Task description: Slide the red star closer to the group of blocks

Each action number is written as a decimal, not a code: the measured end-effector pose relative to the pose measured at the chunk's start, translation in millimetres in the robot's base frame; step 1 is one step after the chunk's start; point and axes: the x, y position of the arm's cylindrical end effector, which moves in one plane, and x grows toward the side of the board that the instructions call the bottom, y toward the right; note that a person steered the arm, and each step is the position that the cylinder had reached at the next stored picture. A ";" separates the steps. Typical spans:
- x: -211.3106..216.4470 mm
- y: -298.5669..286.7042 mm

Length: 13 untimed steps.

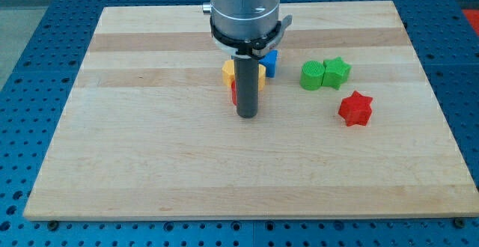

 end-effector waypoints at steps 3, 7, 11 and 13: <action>-4.7 -1.5; 59.8 101.3; 32.2 204.8; 13.4 203.7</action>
